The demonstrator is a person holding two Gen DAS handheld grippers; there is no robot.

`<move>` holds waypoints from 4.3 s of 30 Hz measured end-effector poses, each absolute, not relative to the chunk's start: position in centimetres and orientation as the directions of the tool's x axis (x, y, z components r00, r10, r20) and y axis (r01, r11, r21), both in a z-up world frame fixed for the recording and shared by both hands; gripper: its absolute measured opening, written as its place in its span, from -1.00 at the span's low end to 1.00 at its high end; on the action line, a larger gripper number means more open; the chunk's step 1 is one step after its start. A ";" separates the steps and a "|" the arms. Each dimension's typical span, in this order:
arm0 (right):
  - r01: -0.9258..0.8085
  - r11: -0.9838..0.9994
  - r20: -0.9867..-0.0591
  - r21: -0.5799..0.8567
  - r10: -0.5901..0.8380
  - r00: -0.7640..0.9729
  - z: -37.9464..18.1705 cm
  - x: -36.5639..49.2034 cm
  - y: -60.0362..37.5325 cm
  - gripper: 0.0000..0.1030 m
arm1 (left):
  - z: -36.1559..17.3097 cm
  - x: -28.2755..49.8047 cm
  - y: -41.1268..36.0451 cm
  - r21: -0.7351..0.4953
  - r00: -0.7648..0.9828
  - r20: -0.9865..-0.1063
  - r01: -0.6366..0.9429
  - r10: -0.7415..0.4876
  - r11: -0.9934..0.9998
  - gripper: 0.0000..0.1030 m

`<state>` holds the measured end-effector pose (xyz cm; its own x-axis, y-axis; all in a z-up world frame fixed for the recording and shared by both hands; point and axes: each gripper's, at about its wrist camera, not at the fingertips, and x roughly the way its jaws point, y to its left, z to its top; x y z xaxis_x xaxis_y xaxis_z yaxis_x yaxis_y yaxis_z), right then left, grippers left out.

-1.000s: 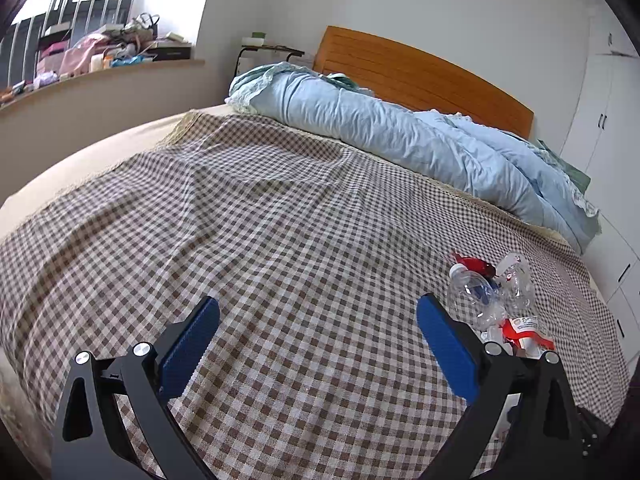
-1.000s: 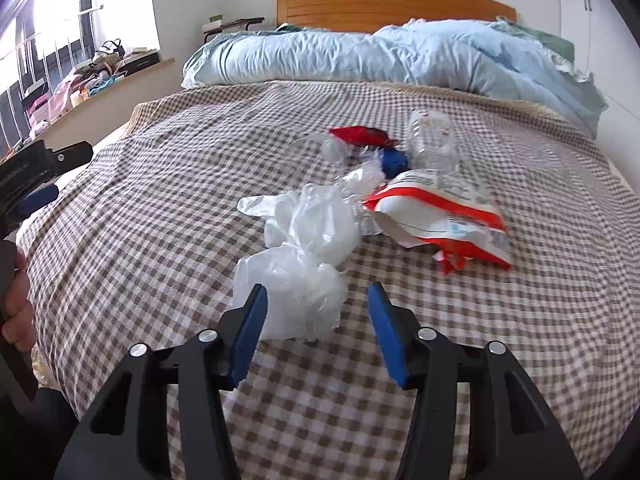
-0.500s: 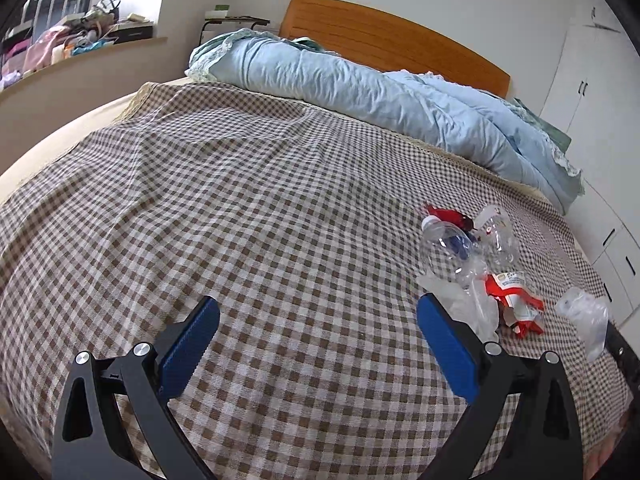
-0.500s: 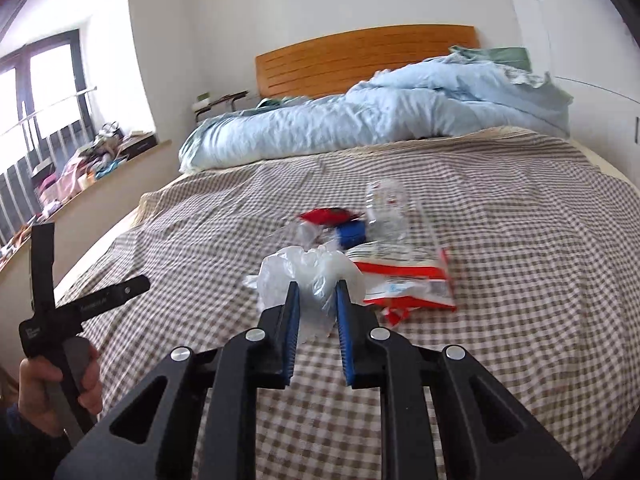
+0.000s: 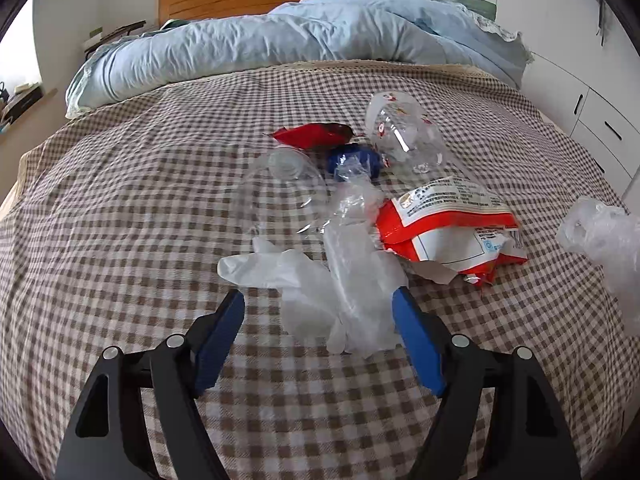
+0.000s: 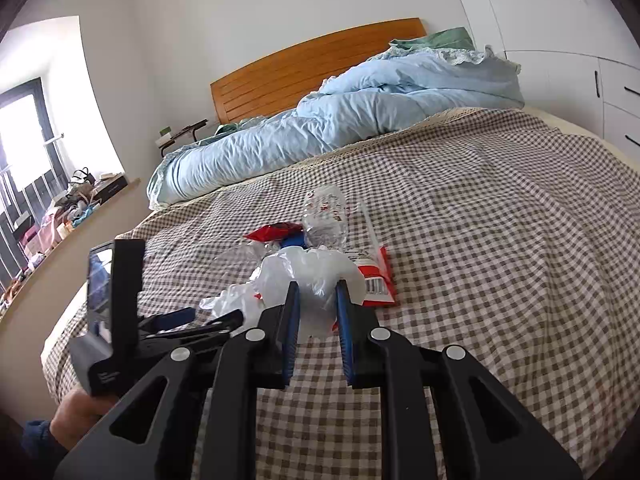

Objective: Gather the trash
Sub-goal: 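Grasp the white glove with the left gripper while the right holds the plastic bag, then carry the glove and plastic bag over to the floor bin, then open both grippers over the bin to drop the glove and bag, then swing both tools back toward the bed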

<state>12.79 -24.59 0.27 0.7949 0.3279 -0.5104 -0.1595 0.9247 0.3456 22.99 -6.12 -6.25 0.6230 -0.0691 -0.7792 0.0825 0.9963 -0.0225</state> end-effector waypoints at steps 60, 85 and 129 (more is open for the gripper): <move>0.525 0.851 -0.785 0.026 -0.308 0.537 -7.1 -20.9 -51.9 -0.65 | -2.0 -2.3 -35.8 -0.119 0.376 -0.667 0.799 -0.643 0.590 -0.94; 0.698 0.667 -0.965 0.262 0.160 0.209 -33.8 -27.0 -52.3 0.04 | -26.0 -13.1 -53.5 -0.103 -0.027 -0.982 0.908 -0.187 0.407 -0.94; 0.620 0.784 -0.765 -0.012 -0.407 0.500 -7.0 -20.3 -52.8 0.18 | -0.9 -6.5 -37.5 -0.063 0.359 -0.640 0.857 -0.679 0.512 0.81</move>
<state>-20.29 -52.77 -6.98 0.5001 -0.4068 -0.7645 0.6202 0.7844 -0.0117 -6.45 -37.51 -0.92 0.3589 -0.6793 -0.6401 0.8569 0.5117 -0.0626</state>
